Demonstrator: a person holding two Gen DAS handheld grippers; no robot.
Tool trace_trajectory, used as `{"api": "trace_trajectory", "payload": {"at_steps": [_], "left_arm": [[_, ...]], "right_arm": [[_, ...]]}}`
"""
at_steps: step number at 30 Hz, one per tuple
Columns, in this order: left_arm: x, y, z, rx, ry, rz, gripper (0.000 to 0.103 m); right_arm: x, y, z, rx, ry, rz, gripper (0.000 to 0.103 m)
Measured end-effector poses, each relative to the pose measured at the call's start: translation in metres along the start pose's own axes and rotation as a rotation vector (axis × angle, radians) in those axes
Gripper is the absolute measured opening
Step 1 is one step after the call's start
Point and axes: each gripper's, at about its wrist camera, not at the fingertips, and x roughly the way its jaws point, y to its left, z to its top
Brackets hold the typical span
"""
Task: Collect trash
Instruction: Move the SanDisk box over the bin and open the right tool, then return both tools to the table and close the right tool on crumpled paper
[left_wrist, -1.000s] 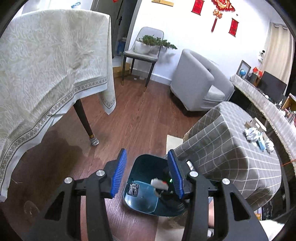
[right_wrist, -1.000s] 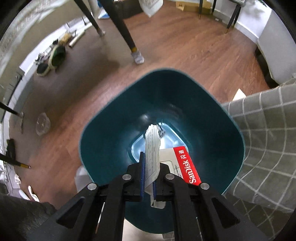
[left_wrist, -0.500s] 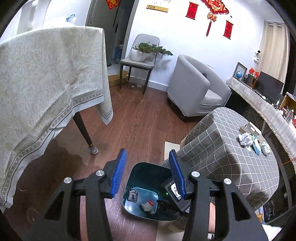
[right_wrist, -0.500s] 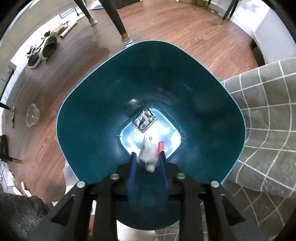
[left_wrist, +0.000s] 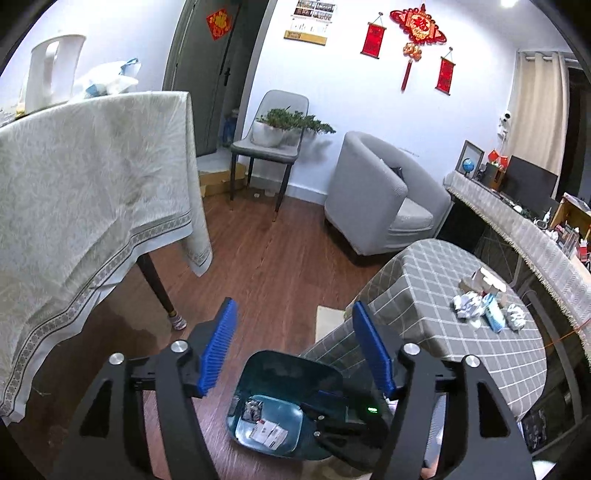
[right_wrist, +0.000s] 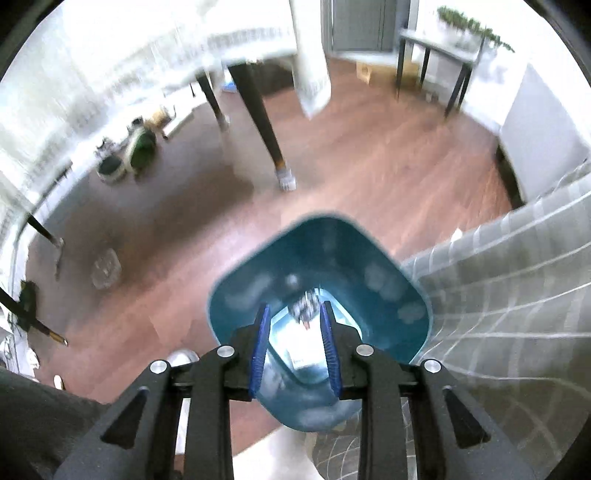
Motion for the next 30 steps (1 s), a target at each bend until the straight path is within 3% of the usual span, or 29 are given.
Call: {"api": "trace_trajectory", "payload": {"at_steps": [3,14,18,30], "left_arm": [[0.003,-0.011,0.002,0.020,-0.016,-0.010,0.074],[0.012,-0.057,0.014,0.056,-0.053,-0.064,0.085],[0.020,-0.076,0.014,0.067,-0.049,-0.091,0.087],[0.056,-0.137,0.008,0.063,-0.009,-0.180,0.092]], "right_arm": [[-0.037,-0.008,0.005,0.010,-0.095,-0.008,0.041],[-0.128,-0.047,0.005,0.051,-0.308,-0.063,0.052],[-0.151,-0.060,-0.005,0.047,-0.366,-0.099,0.067],[-0.201,-0.139,-0.042,0.196,-0.462,-0.192,0.083]]}}
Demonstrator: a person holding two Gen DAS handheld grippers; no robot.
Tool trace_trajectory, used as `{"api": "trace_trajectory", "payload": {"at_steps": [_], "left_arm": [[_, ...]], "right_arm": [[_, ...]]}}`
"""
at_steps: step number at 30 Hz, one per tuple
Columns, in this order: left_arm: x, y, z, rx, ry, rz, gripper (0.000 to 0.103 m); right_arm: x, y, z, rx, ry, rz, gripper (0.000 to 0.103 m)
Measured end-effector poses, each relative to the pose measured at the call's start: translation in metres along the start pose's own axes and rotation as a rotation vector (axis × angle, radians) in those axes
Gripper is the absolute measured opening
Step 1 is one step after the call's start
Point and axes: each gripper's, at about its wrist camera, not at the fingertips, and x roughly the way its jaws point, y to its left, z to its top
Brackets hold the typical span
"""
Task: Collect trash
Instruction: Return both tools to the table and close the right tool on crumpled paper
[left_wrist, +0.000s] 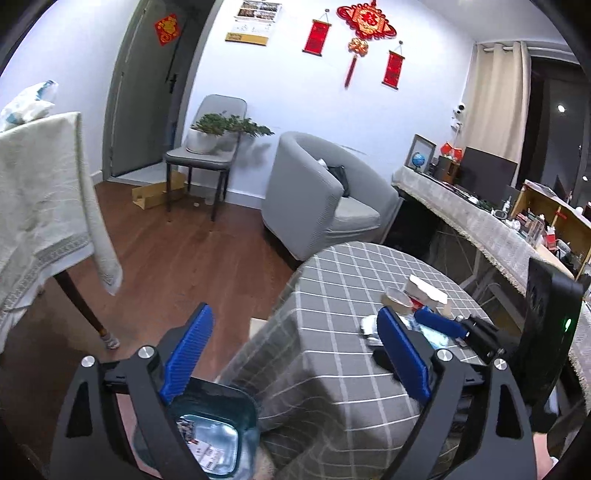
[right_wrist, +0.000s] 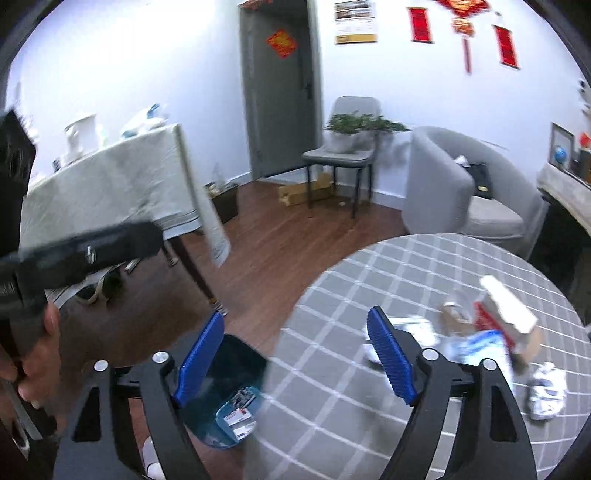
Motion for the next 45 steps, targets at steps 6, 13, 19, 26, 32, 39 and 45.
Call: {"api": "trace_trajectory", "payload": {"at_steps": [6,13,19,26,32,39,45], "left_arm": [[0.024,-0.029,-0.005,0.012,0.030,-0.045,0.092],[0.047,-0.053,-0.011,0.003,0.058,-0.071,0.092],[0.071,-0.070,-0.017,0.003,0.093,-0.063,0.092],[0.097,-0.083,-0.026,0.031,0.133,-0.035,0.092],[0.115,-0.097,-0.034,0.054,0.165,-0.010,0.091],[0.135,-0.107,-0.030,0.038,0.170,-0.017,0.087],[0.156,-0.111,-0.032,0.029,0.215,0.002,0.077]], "right_arm": [[-0.022,-0.045,-0.004,0.065,-0.033,-0.059,0.087],[-0.036,-0.086,-0.015,0.135,-0.039,-0.112,0.090],[-0.044,-0.111,-0.026,0.172,-0.026,-0.155,0.091],[-0.045,-0.142,-0.040,0.238,0.009,-0.194,0.091],[-0.045,-0.156,-0.047,0.263,0.029,-0.213,0.091],[-0.041,-0.164,-0.052,0.240,0.060,-0.246,0.091],[-0.038,-0.181,-0.059,0.226,0.103,-0.296,0.091]]}}
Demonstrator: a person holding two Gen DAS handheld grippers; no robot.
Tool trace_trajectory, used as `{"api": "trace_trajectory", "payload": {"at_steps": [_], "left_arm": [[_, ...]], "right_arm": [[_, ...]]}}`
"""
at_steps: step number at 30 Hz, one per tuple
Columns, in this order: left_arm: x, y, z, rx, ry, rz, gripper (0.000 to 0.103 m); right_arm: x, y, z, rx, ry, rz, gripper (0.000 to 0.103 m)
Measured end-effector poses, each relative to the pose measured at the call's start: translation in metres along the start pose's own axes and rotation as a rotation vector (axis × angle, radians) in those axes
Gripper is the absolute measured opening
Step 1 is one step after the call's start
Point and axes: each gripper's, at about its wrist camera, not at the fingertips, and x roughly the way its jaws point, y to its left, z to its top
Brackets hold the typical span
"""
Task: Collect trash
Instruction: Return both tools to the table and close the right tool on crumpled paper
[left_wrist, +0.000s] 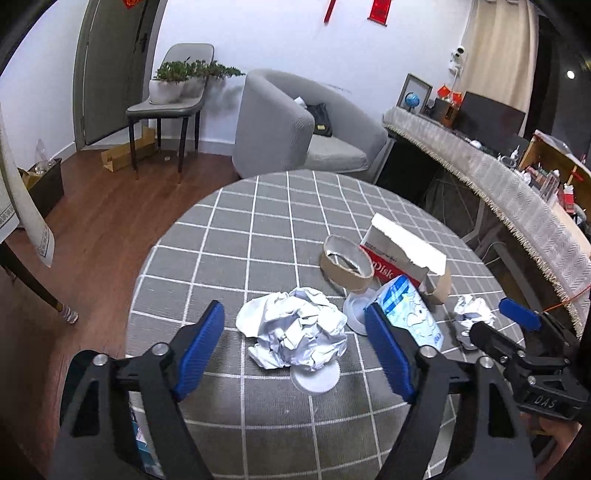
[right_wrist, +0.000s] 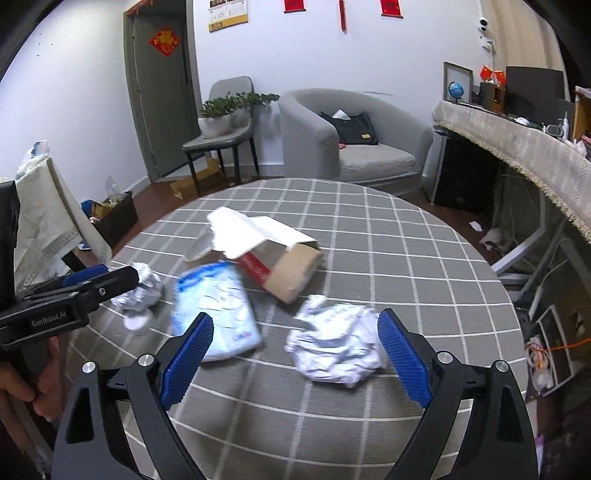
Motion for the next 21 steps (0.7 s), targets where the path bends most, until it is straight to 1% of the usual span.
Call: {"api": "trace_trajectory", "payload": {"at_steps": [3,5,6,7,9,11,12,13,14,20,21], "left_arm": [[0.008,-0.001,0.000,-0.009,0.020,0.004,0.070],[0.010,-0.001,0.000,-0.018,0.021,0.002,0.069],[0.011,-0.001,0.000,-0.023,0.020,-0.002,0.066],[0.012,-0.001,0.001,-0.026,0.022,-0.003,0.064],[0.014,0.000,0.001,-0.029,0.026,-0.001,0.064],[0.015,0.002,0.001,-0.033,0.028,-0.001,0.061],[0.015,0.001,0.001,-0.034,0.026,-0.001,0.058],[0.013,0.001,0.002,-0.033,0.018,-0.001,0.053],[0.011,0.001,0.002,-0.033,0.010,0.000,0.052],[-0.003,0.005,0.006,-0.057,-0.044,-0.027,0.050],[-0.007,0.007,0.007,-0.061,-0.058,-0.037,0.050]], "right_arm": [[0.006,-0.013,0.000,0.018,0.028,-0.006,0.091],[0.011,-0.019,-0.001,0.026,0.054,-0.007,0.091],[0.013,-0.021,-0.002,0.029,0.065,-0.005,0.091],[0.016,-0.023,-0.002,0.036,0.080,0.006,0.091],[0.017,-0.025,-0.001,0.047,0.087,0.031,0.091],[0.019,-0.025,-0.001,0.052,0.095,0.040,0.091],[0.020,-0.024,0.000,0.051,0.101,0.042,0.091],[0.021,-0.025,-0.001,0.050,0.105,0.043,0.091],[0.022,-0.024,-0.001,0.048,0.111,0.043,0.091],[0.024,-0.022,-0.001,0.033,0.132,0.022,0.091],[0.027,-0.022,-0.001,0.034,0.138,0.017,0.086]]}}
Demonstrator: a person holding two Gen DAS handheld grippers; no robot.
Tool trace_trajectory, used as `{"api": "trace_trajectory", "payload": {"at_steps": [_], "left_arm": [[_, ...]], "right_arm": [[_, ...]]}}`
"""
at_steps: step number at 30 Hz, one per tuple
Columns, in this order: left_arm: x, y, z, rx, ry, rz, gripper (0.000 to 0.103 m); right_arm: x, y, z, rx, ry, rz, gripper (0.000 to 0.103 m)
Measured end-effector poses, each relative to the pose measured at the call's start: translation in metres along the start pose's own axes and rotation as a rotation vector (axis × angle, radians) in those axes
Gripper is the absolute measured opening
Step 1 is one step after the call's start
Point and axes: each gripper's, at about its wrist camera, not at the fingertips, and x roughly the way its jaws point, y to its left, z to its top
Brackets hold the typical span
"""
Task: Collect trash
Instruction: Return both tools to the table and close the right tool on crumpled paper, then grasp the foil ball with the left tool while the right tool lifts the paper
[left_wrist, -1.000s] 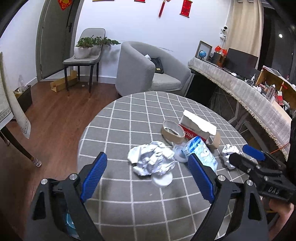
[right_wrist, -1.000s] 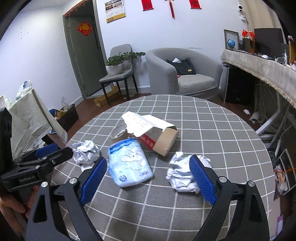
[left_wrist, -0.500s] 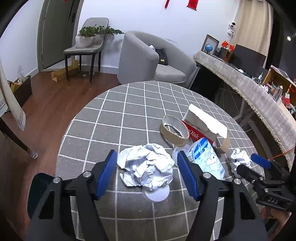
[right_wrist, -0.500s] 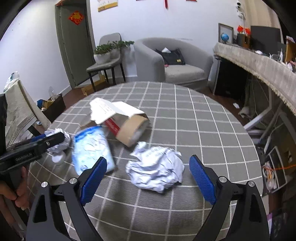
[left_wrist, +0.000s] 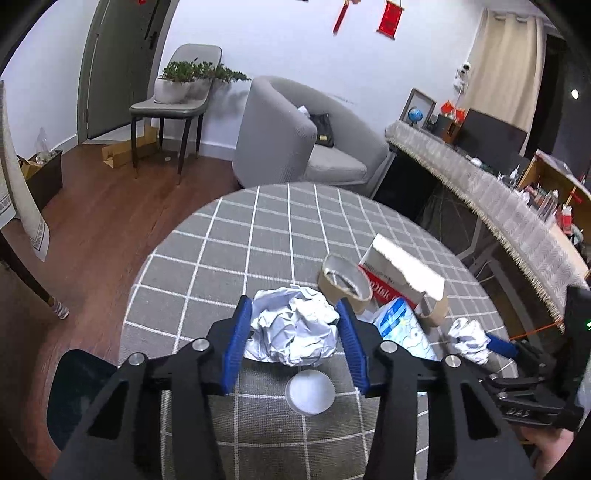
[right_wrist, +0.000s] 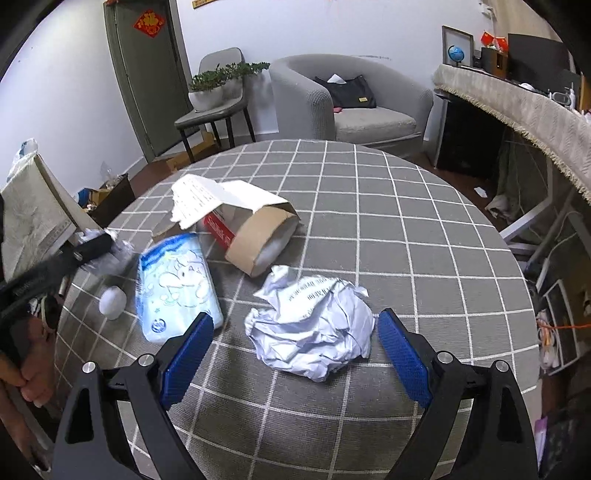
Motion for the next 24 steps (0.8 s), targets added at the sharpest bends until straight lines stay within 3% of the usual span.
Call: {"api": "trace_trajectory", "payload": {"at_steps": [2,13,19,24], "left_arm": [[-0.005,-0.001,0.001,-0.002,-0.013,-0.013,0.050],[-0.026,0.004,0.005,0.036,-0.023,-0.007,0.050],[-0.040,0.013,0.004,0.063,-0.031,0.018,0.049],[-0.054,0.028,0.003,0.063,-0.047,0.046,0.049]], "right_arm": [[0.002,-0.002,-0.001,0.013,0.012,0.001,0.076],[0.005,-0.001,-0.001,0.031,0.030,-0.027,0.060],[-0.014,0.005,0.012,0.055,-0.059,-0.034,0.060],[-0.031,0.021,0.020,0.048,-0.144,0.008,0.060]]}}
